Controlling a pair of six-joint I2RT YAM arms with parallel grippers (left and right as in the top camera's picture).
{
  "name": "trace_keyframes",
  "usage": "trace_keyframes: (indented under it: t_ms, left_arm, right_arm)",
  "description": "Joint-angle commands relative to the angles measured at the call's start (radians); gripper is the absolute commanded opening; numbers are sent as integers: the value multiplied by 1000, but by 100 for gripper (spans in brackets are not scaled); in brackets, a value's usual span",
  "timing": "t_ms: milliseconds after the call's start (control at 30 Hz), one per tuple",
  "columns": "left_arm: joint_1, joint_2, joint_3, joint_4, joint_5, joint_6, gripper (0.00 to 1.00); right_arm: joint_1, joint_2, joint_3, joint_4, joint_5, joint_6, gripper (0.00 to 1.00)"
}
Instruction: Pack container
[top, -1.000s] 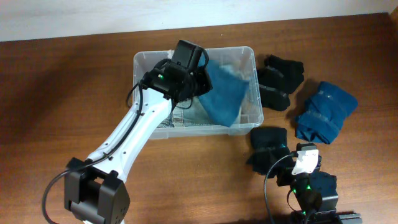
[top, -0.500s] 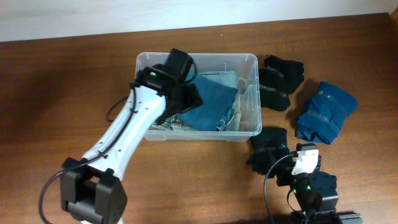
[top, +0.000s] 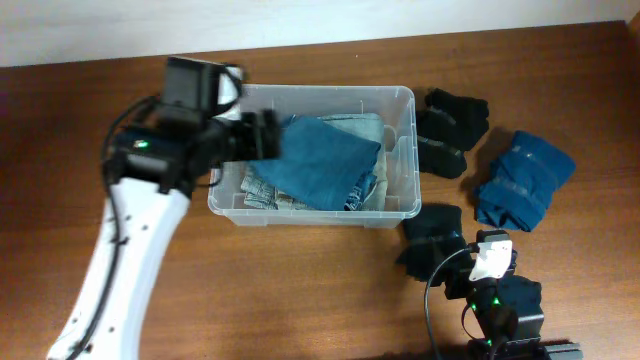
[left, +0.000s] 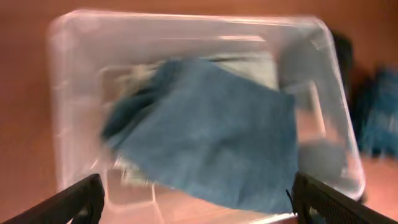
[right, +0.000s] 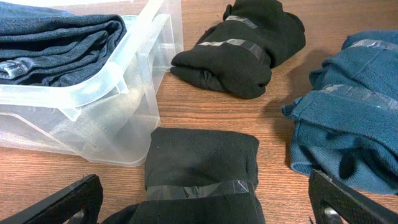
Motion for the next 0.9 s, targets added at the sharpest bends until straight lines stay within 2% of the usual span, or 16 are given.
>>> trace_keyframes:
  t_ms: [0,167,400,433,467,567,733,800,867]
  left_arm:
    - [-60,101,-7,45,32,325,95]
    - [-70,237,-7,26,-5,338,95]
    - [-71,484,-7,-167,-5,315,94]
    - [-71,511,-7,-177,-5,308,91]
    - [-71,541,-7,-181,-5,277,82]
    - [-68,535,6,-174,-5,229,82]
    - [-66,433,240,-284,-6,201,84]
    - [-58,391,355,-337,-15,186,87]
    - [-36,343,505,-403,-66,135,95]
  right_arm:
    - [-7,-6,-7,2,-2,-6,98]
    - [-7,-6,-7,2,-2,-6,98]
    - [-7,-6,-7,3,-2,-6,98]
    - [-7,-6,-7,3,-2,-6,98]
    - [-7,-6,-7,2,-2,-6,98]
    - [-7,-6,-7,2,-2,-6,98]
    - [-7,-6,-7,3,-2,-6,98]
    - [-7,-6,-7,2,-2,-6,98]
    - [-7,-6,-7,3,-2,-6,98]
